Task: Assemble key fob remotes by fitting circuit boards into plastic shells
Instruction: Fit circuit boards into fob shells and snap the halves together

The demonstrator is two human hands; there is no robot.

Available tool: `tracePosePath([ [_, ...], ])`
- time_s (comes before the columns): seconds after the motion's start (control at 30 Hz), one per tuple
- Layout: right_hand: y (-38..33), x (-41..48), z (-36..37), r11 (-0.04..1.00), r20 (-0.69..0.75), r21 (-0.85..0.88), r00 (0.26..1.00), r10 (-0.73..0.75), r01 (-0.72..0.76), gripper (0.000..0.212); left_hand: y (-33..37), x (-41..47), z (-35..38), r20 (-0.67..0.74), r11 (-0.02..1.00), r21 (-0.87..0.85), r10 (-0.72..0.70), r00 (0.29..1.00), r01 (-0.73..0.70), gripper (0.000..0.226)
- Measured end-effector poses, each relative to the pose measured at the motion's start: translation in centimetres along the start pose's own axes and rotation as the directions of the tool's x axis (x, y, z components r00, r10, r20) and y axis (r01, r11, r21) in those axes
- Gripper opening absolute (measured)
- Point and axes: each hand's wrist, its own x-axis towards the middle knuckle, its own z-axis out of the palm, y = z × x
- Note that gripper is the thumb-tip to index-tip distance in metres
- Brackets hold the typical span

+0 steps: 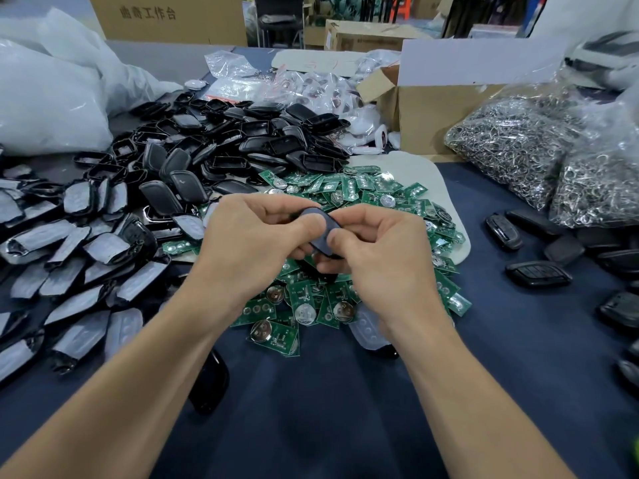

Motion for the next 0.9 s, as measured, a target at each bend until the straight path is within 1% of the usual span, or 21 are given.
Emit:
tracePosePath([
  [0.07,-0.1,0.0,-0.1,0.997,0.039,0.065,0.998,0.043,-0.045,0.018,0.0,0.1,0.0,0.018,1.000,0.023,0.018,1.000,-0.018,0.022],
  [0.13,-0.5,0.0,-0.3,0.958,0.138,0.216,0.978,0.159,-0.186,0.007,0.2,0.3,-0.3,0.041,1.000,0.007,0.017,0.999,-0.017,0.030],
  [0.17,-0.6,0.1,-0.6,0.919,0.209,0.284,0.953,0.221,-0.275,0.013,0.3,0.4,-0.5,0.066,1.000,-0.022,0.016,0.998,-0.015,0.033],
  [0.2,-0.8,0.2,-0.9,0.877,0.299,0.326,0.918,0.260,-0.354,0.022,0.4,0.5,-0.8,0.102,0.998,-0.063,0.012,0.995,-0.006,0.032],
  [0.23,-1.1,0.2,-1.3,0.850,0.388,0.336,0.882,0.267,-0.405,0.030,0.6,0.6,-1.1,0.148,0.994,-0.105,0.005,0.989,0.011,0.028],
  [0.3,-1.5,0.1,-2.0,0.829,0.526,0.317,0.813,0.250,-0.460,0.042,0.8,0.6,-1.7,0.259,0.983,-0.172,-0.018,0.966,0.065,0.015],
  [0.37,-1.6,0.0,-2.4,0.800,0.613,0.308,0.750,0.248,-0.515,0.055,1.0,0.5,-2.0,0.335,0.974,-0.197,-0.043,0.941,0.115,0.016],
  [0.4,-1.6,-0.1,-2.5,0.783,0.644,0.314,0.727,0.240,-0.537,0.057,1.0,0.5,-2.0,0.342,0.974,-0.194,-0.046,0.938,0.118,0.017],
  [0.47,-1.5,-0.1,-2.4,0.739,0.676,0.357,0.704,0.218,-0.571,0.052,1.0,0.4,-1.8,0.308,0.981,-0.175,-0.031,0.951,0.088,0.019],
  [0.53,-1.5,-0.1,-2.2,0.680,0.687,0.407,0.695,0.212,-0.610,0.052,0.9,0.3,-1.6,0.237,0.987,-0.157,0.009,0.971,0.030,0.023],
  [0.63,-1.2,0.0,-1.8,0.602,0.662,0.476,0.712,0.234,-0.641,0.046,0.9,0.1,-1.0,0.152,0.990,-0.125,0.077,0.985,-0.058,0.028],
  [0.73,-1.1,0.1,-1.5,0.572,0.627,0.514,0.735,0.258,-0.639,0.030,1.2,-0.2,-0.6,0.161,0.993,-0.112,0.063,0.985,-0.046,0.030],
  [0.77,-1.0,0.1,-1.4,0.567,0.622,0.521,0.738,0.260,-0.638,0.028,1.3,-0.2,-0.5,0.172,0.993,-0.114,0.063,0.983,-0.043,0.032],
  [0.9,-0.8,0.0,-1.4,0.533,0.630,0.564,0.746,0.216,-0.631,0.044,1.2,-0.2,-0.7,0.189,0.991,-0.126,0.062,0.980,-0.038,0.041],
])
